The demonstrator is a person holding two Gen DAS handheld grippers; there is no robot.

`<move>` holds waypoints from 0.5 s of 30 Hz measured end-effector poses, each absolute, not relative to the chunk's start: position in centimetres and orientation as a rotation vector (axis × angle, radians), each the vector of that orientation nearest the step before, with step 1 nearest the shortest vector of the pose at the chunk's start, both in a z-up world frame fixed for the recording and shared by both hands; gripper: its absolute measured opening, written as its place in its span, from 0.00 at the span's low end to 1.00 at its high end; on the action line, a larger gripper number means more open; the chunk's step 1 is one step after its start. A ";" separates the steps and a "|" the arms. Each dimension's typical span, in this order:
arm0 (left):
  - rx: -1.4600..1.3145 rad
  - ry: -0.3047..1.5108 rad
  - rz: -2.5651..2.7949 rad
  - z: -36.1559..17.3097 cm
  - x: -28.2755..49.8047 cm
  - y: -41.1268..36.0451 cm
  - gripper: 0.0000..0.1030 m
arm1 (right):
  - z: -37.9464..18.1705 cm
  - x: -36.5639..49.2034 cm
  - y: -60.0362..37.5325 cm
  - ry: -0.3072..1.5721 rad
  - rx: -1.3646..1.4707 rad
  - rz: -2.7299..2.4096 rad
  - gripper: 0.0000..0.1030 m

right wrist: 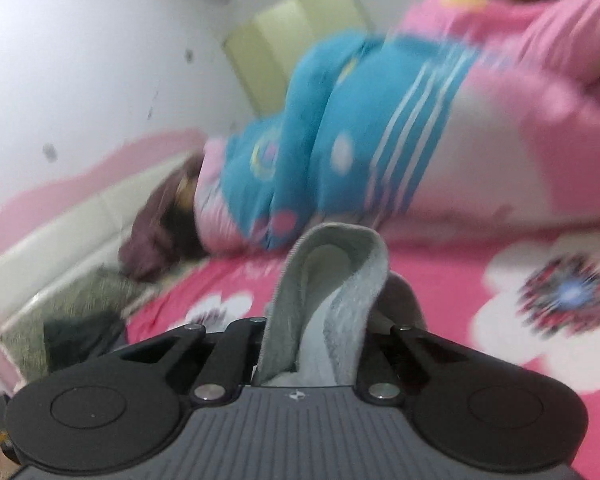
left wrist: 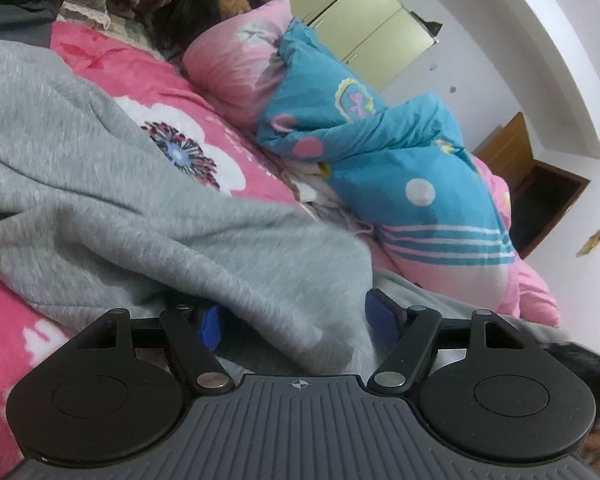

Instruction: Fold clothes

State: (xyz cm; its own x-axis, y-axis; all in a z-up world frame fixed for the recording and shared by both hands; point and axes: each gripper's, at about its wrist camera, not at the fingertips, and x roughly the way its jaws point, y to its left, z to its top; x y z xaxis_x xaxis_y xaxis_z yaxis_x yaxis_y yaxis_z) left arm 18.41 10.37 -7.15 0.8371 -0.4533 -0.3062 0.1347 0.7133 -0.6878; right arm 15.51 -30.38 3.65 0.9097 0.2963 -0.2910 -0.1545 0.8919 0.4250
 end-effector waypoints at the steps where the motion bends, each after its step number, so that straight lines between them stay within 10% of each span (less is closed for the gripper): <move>1: -0.707 0.486 -0.338 -7.2 18.4 10.3 0.69 | 4.6 14.5 -31.6 0.328 0.404 0.208 0.08; 15: -0.698 0.540 -0.428 -7.6 18.0 8.2 0.69 | 8.0 2.1 -47.6 0.152 0.457 -0.239 0.08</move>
State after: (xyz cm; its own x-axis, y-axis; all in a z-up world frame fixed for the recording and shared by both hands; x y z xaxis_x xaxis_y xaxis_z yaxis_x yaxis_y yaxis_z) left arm 17.99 8.15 -7.61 0.7810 -0.5365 -0.3198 0.1886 0.6907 -0.6981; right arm 2.09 -47.61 8.04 0.9609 -0.1936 -0.1981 0.2614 0.8701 0.4178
